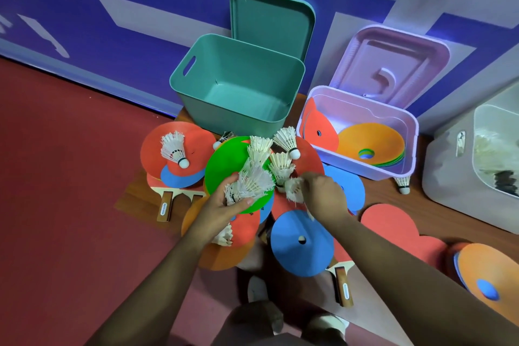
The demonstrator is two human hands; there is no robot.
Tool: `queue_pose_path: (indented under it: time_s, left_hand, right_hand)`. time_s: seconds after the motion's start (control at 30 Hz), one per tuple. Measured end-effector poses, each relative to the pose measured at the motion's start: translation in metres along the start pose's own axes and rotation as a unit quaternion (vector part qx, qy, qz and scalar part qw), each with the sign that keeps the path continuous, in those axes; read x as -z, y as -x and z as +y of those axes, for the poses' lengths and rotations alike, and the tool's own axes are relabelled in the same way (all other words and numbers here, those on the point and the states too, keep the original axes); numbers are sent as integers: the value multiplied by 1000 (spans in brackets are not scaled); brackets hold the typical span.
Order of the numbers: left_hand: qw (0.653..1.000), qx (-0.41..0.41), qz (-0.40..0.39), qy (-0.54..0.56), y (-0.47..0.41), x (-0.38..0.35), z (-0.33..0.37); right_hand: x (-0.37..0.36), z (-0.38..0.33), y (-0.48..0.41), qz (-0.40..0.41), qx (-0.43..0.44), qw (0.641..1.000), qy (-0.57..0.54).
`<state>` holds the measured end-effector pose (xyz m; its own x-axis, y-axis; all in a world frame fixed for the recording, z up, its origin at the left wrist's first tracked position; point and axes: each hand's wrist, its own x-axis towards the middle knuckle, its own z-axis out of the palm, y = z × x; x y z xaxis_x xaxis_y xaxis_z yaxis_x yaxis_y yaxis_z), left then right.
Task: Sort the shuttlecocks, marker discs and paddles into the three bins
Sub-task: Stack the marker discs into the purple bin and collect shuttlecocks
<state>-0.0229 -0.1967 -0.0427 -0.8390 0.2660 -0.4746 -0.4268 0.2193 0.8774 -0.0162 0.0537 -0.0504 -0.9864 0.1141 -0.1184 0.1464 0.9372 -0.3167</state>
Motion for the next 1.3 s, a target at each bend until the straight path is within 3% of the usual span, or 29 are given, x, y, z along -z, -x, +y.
queue_pose_path:
  time_s: [0.1, 0.2, 0.37, 0.47, 0.6, 0.73, 0.9, 1.1, 1.3]
  left_hand:
    - [1000, -6, -4, -3, -2, -2, 3]
    - [999, -17, -32, 15, -2, -9, 12]
    - [996, -49, -72, -2, -7, -23, 34]
    - [989, -73, -104, -73, -8, -34, 45]
    - [985, -83, -100, -113, -10, -53, 52]
    - [985, -91, -77, -121, -6, -80, 73]
    - [977, -141, -92, -133, -6, -144, 117]
    - [926, -217, -98, -292, -25, -233, 167]
    - [922, -229, -69, -304, -39, -339, 207]
  right_hand:
    - [30, -2, -8, 45, -10, 981, -188]
    - [65, -10, -14, 40, 30, 960, -275]
    - [92, -13, -10, -48, 128, 965, -225]
    - [97, -10, -4, -43, 149, 970, -186]
    - [115, -4, 7, -66, 124, 959, -246]
    - [141, 16, 17, -97, 28, 915, -390]
    - [165, 71, 27, -23, 58, 946, -318]
    - [206, 173, 32, 46, -2, 923, -381]
    - [239, 276, 44, 124, -34, 899, -420]
